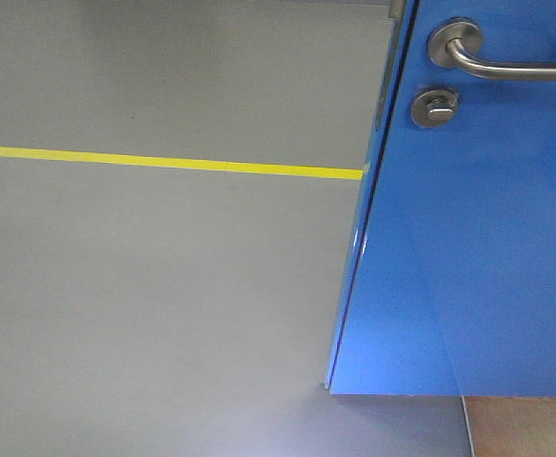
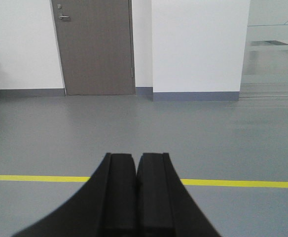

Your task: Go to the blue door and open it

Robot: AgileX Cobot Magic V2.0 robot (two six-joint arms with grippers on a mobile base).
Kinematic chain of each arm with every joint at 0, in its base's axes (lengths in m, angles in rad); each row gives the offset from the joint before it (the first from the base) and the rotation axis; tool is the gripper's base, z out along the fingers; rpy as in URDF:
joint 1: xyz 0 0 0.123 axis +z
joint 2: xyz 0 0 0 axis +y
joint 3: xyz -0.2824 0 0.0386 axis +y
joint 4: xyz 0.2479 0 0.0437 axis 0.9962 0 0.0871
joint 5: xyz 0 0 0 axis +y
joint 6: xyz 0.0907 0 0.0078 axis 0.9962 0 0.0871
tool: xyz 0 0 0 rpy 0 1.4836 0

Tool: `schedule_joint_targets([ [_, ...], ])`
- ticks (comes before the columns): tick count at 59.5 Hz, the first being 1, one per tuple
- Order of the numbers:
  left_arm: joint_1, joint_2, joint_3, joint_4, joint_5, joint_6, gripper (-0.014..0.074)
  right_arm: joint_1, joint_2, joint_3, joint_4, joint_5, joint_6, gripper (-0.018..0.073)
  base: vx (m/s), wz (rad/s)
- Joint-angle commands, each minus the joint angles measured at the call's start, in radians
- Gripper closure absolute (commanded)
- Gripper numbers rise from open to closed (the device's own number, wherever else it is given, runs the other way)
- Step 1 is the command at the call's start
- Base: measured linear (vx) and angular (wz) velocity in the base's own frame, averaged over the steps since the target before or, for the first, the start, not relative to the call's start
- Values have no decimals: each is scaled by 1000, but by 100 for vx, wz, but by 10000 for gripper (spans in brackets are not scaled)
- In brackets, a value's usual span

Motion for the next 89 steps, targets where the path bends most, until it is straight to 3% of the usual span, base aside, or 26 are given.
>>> schedule_joint_targets([
  [1, 0, -14, -26, -2, -84, -7, 524, -1, -27, -29, 38, -53, -15, 561, 13, -10],
  [89, 0, -14, -26, -2, -84, -7, 524, -1, -27, -29, 38, -53, -15, 561, 5, -2],
])
